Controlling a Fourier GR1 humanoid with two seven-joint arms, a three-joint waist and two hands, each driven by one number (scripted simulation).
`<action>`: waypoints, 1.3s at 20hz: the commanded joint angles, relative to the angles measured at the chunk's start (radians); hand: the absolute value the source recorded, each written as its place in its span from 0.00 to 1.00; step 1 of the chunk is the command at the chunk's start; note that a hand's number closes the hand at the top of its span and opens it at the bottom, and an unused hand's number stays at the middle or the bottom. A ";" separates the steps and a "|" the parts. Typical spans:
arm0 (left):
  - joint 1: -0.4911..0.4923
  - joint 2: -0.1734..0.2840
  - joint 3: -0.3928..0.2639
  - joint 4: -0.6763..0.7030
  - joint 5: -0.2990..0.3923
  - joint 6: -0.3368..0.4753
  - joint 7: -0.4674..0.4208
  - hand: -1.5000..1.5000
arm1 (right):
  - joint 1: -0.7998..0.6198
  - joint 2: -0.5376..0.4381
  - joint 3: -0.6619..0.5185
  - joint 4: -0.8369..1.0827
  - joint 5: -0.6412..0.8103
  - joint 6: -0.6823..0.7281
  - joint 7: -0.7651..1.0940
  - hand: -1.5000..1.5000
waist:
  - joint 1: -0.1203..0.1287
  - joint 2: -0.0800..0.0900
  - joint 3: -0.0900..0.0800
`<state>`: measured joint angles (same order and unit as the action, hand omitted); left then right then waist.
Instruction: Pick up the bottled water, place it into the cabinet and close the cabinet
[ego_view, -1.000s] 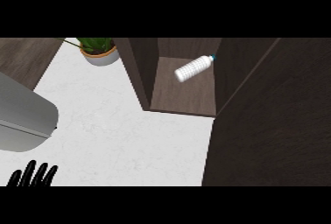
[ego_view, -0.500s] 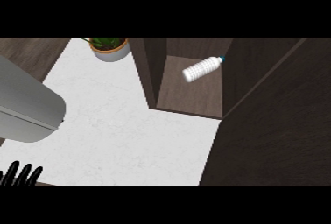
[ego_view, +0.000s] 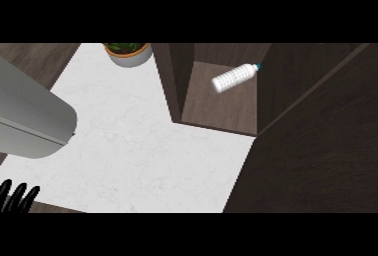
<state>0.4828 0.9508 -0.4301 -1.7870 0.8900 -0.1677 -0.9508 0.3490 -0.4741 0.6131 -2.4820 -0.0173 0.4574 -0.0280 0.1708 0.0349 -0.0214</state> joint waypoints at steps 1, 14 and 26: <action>-0.005 0.011 0.020 -0.008 0.011 -0.026 -0.013 0.00 | -0.043 0.100 0.061 0.090 -0.021 -0.078 0.126 1.00 | 0.011 0.010 0.003; -0.016 0.038 0.055 0.001 0.028 -0.068 0.001 0.00 | -0.078 0.187 0.023 0.224 -0.261 -0.069 0.188 1.00 | 0.040 0.031 0.008; 0.004 0.042 0.086 0.016 0.069 -0.081 0.017 0.00 | -0.570 0.439 -0.296 0.653 -0.234 -0.313 0.319 1.00 | -0.007 0.000 0.016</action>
<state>0.4906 0.9947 -0.3522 -1.7689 0.9458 -0.2237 -0.9252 -0.0519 -0.1216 0.3838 -1.9817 -0.2858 0.2458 0.2354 0.1759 0.0406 -0.0078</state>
